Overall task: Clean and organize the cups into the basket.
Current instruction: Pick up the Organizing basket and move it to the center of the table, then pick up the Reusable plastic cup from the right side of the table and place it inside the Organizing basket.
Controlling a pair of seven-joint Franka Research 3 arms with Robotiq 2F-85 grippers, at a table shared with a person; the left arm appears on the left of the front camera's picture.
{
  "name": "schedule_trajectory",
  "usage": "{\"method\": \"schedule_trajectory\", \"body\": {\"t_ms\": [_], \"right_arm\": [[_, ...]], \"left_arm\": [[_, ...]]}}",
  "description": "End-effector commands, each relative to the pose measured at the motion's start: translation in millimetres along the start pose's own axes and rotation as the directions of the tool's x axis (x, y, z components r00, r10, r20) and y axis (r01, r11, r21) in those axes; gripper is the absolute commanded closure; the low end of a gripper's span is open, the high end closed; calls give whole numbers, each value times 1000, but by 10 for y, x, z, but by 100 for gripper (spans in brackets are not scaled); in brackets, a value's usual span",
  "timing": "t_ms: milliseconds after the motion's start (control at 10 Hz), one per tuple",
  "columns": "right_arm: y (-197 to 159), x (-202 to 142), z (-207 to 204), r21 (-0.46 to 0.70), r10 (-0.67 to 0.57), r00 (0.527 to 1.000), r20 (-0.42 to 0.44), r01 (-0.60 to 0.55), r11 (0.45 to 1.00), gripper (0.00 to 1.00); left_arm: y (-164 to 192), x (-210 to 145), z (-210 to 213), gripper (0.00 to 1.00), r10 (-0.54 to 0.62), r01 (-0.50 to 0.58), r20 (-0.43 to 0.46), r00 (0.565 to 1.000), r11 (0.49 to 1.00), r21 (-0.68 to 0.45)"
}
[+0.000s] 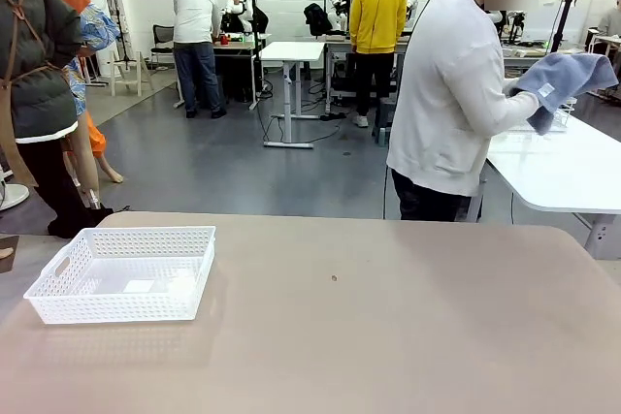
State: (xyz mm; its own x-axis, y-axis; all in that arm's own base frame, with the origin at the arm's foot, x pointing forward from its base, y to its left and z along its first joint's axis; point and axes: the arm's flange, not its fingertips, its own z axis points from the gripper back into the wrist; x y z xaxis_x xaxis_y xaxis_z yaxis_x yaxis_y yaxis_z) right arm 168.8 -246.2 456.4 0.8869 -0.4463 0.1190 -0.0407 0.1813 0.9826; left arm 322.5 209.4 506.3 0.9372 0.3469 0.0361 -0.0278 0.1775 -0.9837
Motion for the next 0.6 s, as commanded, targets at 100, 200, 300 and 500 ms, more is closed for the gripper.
{"method": "schedule_trajectory", "body": {"t_ms": [100, 200, 300, 500], "right_arm": [[15, 18, 5, 23, 21, 1000, 9, -21, 999, 0], [15, 18, 5, 23, 21, 1000, 9, -21, 999, 0], [15, 18, 5, 23, 21, 1000, 9, -21, 999, 0], [15, 18, 5, 23, 21, 1000, 9, -21, 999, 0]], "left_arm": [[-7, 4, 16, 0, -6, 6, 2, 1000, 1000, -13], [-7, 4, 16, 0, -6, 6, 2, 1000, 1000, -13], [-7, 4, 16, 0, -6, 6, 2, 1000, 1000, -13], [-7, 4, 16, 0, -6, 6, 2, 1000, 1000, -13]]}}
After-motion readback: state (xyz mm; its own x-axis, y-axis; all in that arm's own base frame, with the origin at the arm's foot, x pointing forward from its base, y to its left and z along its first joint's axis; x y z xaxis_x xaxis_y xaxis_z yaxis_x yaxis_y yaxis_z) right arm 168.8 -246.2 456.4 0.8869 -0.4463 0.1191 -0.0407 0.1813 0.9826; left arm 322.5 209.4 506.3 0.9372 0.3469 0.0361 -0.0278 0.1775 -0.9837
